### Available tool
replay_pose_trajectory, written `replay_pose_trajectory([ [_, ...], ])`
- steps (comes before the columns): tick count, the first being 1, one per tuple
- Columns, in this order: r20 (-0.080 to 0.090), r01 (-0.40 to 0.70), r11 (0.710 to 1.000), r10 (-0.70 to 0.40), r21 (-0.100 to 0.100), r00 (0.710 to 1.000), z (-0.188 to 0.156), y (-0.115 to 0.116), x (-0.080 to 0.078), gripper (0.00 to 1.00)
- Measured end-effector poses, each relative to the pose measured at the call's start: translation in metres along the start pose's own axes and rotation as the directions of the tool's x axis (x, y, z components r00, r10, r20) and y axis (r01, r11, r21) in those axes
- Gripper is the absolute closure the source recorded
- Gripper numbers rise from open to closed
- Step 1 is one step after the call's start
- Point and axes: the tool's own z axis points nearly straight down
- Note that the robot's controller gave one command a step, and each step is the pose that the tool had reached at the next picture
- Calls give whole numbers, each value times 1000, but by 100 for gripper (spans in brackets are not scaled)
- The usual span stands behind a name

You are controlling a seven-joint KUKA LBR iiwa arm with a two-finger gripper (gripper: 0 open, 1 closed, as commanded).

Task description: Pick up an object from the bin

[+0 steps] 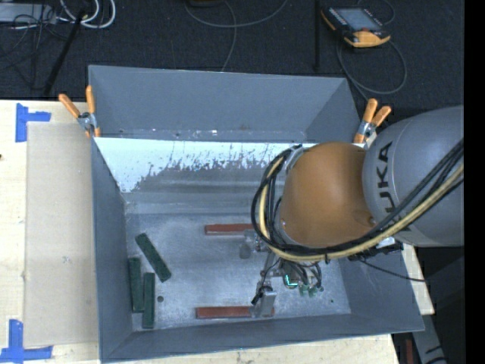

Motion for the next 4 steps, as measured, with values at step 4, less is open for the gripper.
replay_pose_trajectory([
  [4,21,153,988,-153,1,988,104,-9,-2,0],
])
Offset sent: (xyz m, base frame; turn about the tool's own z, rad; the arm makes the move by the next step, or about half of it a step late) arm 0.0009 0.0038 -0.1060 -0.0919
